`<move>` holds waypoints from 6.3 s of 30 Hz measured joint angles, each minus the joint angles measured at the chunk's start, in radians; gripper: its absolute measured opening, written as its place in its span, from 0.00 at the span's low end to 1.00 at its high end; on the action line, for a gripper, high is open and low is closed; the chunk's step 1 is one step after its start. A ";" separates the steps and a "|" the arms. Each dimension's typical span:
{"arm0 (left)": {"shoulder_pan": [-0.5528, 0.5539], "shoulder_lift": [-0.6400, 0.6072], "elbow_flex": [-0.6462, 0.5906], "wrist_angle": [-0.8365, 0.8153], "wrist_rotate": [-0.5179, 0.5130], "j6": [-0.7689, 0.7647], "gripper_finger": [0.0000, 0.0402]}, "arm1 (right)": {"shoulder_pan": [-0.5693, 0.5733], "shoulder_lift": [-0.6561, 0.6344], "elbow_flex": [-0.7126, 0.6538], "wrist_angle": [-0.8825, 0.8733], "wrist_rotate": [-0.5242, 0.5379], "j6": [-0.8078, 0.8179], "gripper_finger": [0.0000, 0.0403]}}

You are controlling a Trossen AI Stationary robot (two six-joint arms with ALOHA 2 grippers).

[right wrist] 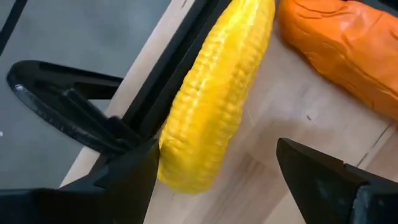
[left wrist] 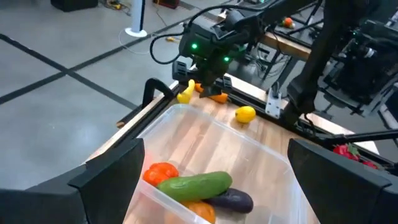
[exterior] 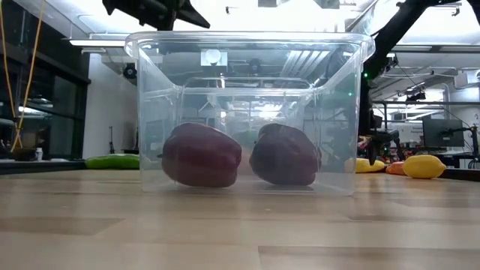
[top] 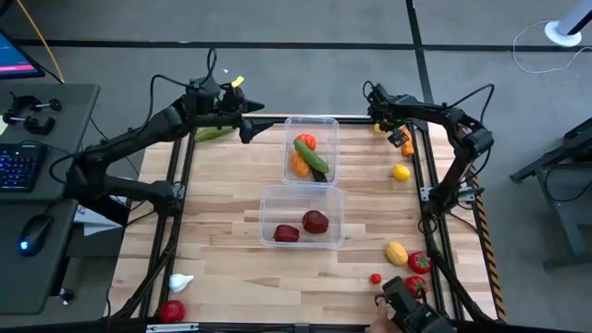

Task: Sort produce into baskets
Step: Put the yellow corn into the top transparent bin, then put the green cucumber into the top transparent bin, then put the white garlic into the top transparent bin

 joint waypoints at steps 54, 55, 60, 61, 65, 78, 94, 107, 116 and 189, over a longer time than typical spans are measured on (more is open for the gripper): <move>0.113 0.017 0.001 0.364 0.083 -0.283 0.96 | 0.607 -0.294 0.086 0.399 -0.358 -1.127 0.70; 0.099 0.015 0.001 0.351 0.102 -0.293 0.96 | 0.601 -0.300 0.101 0.400 -0.358 -1.164 0.70; -0.004 -0.014 0.001 0.111 0.129 -0.277 0.96 | 0.583 -0.326 0.174 0.373 -0.357 -1.259 0.70; -0.031 -0.020 0.001 0.024 0.128 -0.264 0.96 | 0.582 -0.332 0.191 0.361 -0.357 -1.264 0.70; -0.173 -0.056 0.001 -0.375 0.123 -0.156 0.96 | 0.583 -0.362 0.234 0.289 -0.350 -1.285 0.70; -0.066 0.141 -0.071 -0.714 -0.370 -0.075 0.96 | 0.642 -0.420 0.245 0.209 -0.188 -1.040 0.70; 0.328 0.740 0.369 -0.902 -0.599 0.153 0.96 | 0.709 -0.418 0.245 0.172 -0.123 -1.035 0.70; 0.343 0.942 0.385 -1.047 -0.682 0.170 0.95 | 0.724 -0.417 0.245 0.021 -0.122 -1.070 0.70; 0.301 0.896 0.385 -1.079 -0.672 0.189 0.34 | 0.724 -0.417 0.245 0.014 -0.122 -1.096 0.70; -1.202 0.110 -0.039 -1.056 -0.004 -0.879 0.73 | 0.721 -0.514 0.244 -0.003 0.034 -1.106 0.70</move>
